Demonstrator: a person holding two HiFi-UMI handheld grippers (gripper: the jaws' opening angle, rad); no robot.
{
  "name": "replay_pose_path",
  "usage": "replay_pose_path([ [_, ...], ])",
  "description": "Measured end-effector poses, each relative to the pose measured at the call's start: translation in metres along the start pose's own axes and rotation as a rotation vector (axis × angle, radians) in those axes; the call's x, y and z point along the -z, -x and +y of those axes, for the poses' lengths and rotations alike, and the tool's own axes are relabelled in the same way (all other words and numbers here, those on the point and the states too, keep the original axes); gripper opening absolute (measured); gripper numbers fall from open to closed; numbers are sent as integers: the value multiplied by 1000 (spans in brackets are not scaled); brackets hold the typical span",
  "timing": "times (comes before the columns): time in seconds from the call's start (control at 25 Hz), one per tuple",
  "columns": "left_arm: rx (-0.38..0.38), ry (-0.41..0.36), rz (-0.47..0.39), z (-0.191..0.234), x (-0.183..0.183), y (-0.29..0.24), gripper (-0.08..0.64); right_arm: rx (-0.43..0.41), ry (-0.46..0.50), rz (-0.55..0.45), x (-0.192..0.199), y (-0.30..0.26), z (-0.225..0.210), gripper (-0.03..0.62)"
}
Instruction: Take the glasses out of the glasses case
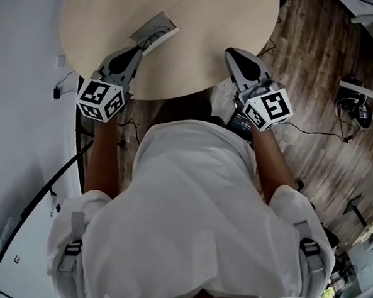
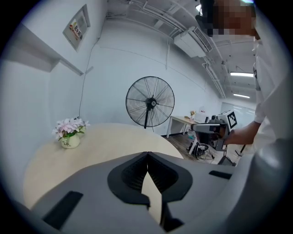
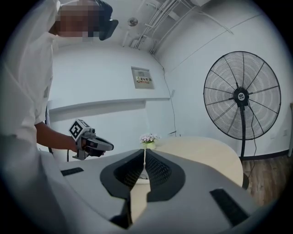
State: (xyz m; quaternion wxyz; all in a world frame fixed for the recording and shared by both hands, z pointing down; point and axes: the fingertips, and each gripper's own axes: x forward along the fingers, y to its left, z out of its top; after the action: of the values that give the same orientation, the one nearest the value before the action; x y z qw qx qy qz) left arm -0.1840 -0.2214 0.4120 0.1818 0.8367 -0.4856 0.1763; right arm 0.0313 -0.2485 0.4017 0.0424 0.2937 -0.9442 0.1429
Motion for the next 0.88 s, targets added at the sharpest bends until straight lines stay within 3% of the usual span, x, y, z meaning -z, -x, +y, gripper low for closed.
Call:
replay_pose_path([
  [0.24, 59, -156, 166, 40, 3, -31, 74, 17, 10, 58, 1, -49, -16, 26],
  [0.48, 155, -260, 385, 62, 41, -57, 95, 57, 12, 134, 8, -74, -31, 26],
  [0.68, 244, -275, 492, 67, 71, -84, 95, 86, 10, 157, 16, -86, -45, 26],
  [0.88, 251, -293, 615, 68, 96, -104, 94, 86, -13, 177, 23, -91, -60, 26],
])
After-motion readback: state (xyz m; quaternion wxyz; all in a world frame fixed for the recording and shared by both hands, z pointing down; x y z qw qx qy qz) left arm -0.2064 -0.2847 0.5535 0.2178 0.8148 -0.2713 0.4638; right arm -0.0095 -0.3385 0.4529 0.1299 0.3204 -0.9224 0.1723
